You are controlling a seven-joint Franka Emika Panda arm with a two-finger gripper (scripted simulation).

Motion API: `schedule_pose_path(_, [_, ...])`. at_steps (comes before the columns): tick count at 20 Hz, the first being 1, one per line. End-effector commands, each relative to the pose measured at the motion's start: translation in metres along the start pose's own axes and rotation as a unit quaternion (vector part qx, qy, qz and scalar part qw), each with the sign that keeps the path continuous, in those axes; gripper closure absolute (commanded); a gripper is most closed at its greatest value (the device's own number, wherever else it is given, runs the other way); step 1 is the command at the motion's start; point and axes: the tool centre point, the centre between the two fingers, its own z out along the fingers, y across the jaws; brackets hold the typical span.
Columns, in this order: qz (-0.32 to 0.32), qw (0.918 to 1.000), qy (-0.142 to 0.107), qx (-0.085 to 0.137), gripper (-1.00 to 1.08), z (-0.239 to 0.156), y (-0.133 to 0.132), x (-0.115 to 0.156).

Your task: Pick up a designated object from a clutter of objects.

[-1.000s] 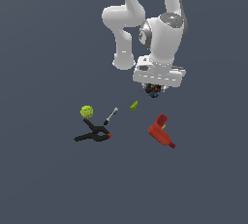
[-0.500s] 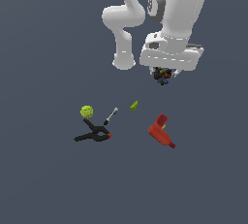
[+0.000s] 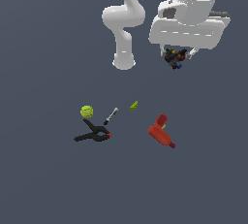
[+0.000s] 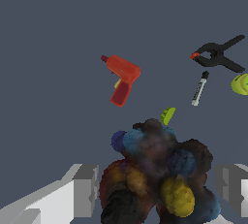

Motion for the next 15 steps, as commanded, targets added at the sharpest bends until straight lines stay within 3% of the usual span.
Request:
schedule_pose_path(1, [0.0, 1.0, 0.0, 0.0, 1.08, -0.019, -0.004, 0.001])
schedule_pose_path(15, [0.001, 1.0, 0.0, 0.0, 1.08, -0.06, -0.016, 0.006])
